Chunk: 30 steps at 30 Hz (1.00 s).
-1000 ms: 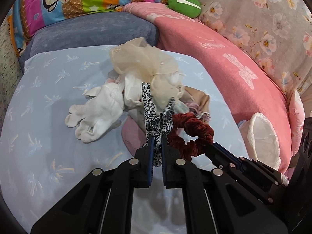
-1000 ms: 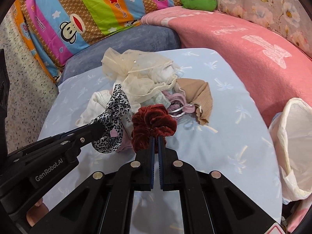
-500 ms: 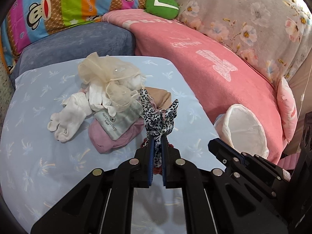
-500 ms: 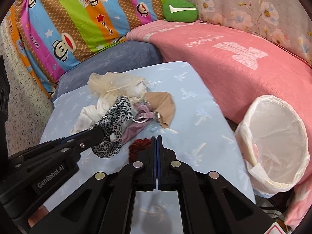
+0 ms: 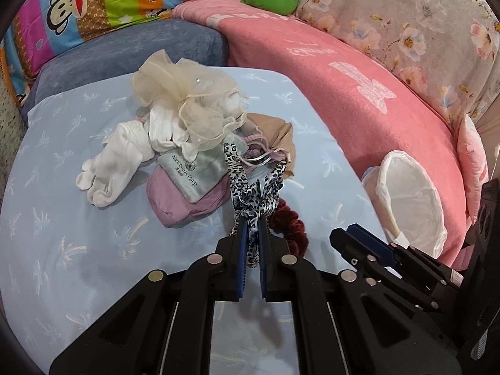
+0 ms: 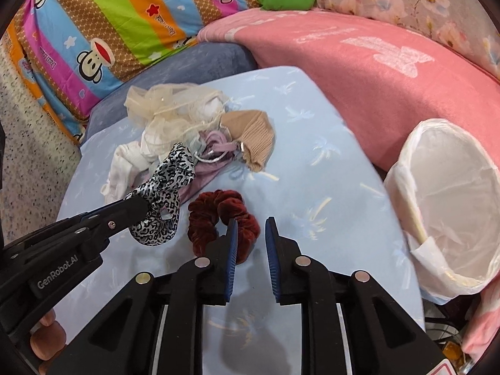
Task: Organize soft objects
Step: 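Grasp the leopard-print scrunchie with the left tool while the right tool grasps the red velvet scrunchie, then carry both scrunchies over the white wastebasket with both tools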
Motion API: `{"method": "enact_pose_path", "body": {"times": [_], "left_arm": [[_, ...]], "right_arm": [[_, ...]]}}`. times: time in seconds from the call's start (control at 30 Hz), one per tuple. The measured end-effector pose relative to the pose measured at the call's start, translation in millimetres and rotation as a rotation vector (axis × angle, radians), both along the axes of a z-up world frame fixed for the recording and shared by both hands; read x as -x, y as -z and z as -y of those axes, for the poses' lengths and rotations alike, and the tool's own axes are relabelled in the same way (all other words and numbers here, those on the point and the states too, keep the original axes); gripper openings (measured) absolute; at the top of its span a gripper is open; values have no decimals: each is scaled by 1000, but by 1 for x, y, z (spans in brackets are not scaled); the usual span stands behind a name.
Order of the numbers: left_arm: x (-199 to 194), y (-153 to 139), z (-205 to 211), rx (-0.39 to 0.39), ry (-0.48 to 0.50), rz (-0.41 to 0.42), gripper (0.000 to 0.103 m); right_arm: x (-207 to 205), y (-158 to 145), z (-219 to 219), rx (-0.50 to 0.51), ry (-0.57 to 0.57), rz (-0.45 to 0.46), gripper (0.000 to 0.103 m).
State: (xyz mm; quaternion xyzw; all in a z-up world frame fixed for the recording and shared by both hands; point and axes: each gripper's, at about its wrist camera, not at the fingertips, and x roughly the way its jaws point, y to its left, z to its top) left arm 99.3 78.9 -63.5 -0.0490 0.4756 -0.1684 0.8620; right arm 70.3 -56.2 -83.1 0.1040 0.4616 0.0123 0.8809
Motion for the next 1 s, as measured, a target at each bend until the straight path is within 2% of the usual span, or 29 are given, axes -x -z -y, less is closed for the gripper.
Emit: {"method": "enact_pose_path", "body": {"times": [0.17, 0.6, 0.67, 0.73, 1.0], "left_arm": [[-6, 11, -5, -7, -13, -26, 7], [-12, 29, -10, 2, -20, -72, 7], [-10, 30, -9, 0, -17, -71, 7], [-9, 30, -7, -1, -11, -73, 7], [-1, 16, 5, -1, 10, -38, 7]], "right_arm": [[-11, 19, -7, -10, -2, -38, 22], [-23, 51, -16, -42, -5, -94, 20], [-22, 50, -14, -52, -4, -94, 12], [-18, 45, -12, -57, 2, -88, 10], [4, 5, 5, -28, 33, 0, 9]]}}
